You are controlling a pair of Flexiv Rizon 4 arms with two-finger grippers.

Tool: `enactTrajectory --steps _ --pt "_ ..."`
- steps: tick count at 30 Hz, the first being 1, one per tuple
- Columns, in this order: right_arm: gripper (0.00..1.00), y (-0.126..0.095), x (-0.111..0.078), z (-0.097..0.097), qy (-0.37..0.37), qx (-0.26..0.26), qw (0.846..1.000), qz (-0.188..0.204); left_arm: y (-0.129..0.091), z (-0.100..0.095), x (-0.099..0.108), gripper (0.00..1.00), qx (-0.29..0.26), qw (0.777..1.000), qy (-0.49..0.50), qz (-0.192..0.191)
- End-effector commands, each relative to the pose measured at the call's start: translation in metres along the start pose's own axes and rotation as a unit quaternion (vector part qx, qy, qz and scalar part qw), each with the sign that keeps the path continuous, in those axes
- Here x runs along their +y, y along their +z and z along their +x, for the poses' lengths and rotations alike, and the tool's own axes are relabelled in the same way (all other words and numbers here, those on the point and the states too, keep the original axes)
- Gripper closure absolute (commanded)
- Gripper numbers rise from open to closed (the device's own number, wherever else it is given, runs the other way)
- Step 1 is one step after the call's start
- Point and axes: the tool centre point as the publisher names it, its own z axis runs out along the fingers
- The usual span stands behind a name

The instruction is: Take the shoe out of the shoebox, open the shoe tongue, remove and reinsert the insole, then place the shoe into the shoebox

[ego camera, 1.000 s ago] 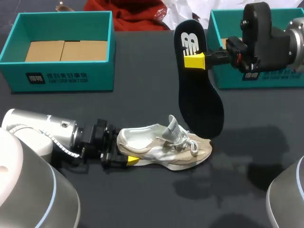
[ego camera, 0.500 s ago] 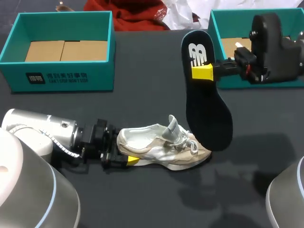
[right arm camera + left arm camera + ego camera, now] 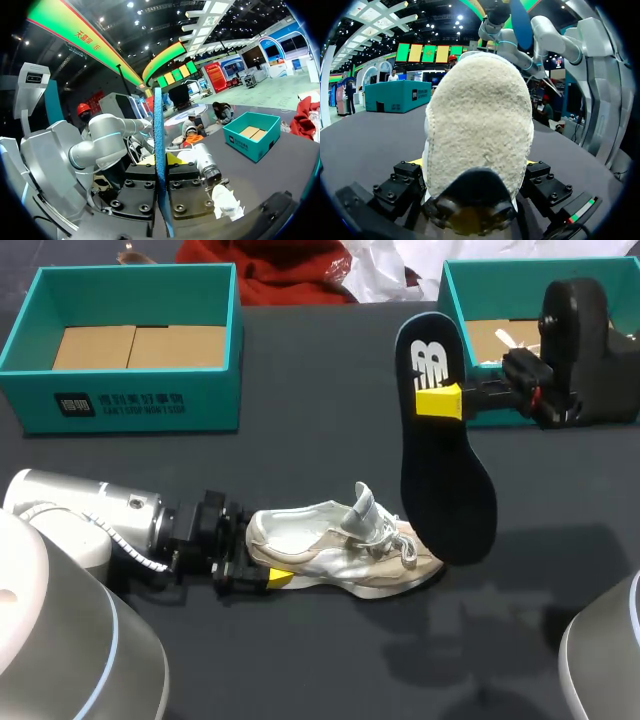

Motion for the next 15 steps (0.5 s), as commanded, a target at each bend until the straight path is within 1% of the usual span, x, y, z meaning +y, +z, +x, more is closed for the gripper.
enactTrajectory --steps 1,3,4,6,7,8,9,15 --pt "1.00 0.000 -0.006 0.003 0.000 -0.003 1.000 -0.004 -0.001 0.000 0.004 1.00 0.000 1.000 0.000 0.000" --pt "1.00 0.000 -0.006 0.003 0.000 -0.003 1.000 -0.004 -0.001 0.000 0.004 1.00 0.000 1.000 0.000 0.000" --pt "1.00 0.000 -0.006 0.003 0.000 -0.003 1.000 -0.004 -0.001 0.000 0.004 0.94 -0.001 1.000 0.000 0.000" --pt "1.00 0.000 -0.006 0.003 0.000 -0.003 1.000 -0.004 -0.004 0.001 0.004 0.69 0.000 1.000 -0.001 0.000" --pt "1.00 0.000 -0.006 0.003 0.000 -0.003 1.000 -0.004 -0.005 0.002 0.005 0.45 0.000 1.000 -0.001 0.000" --pt "1.00 0.000 -0.006 0.003 0.000 -0.003 1.000 -0.004 -0.007 0.002 0.005 0.14 0.000 1.000 -0.001 -0.002" --pt "1.00 0.000 -0.006 0.003 0.000 -0.003 1.000 -0.004 -0.008 0.002 0.006 0.00 0.001 1.000 -0.002 -0.004" --pt "1.00 0.000 -0.006 0.003 0.000 -0.003 1.000 -0.004 -0.019 0.003 0.006 0.00 -0.004 1.000 0.001 -0.028"
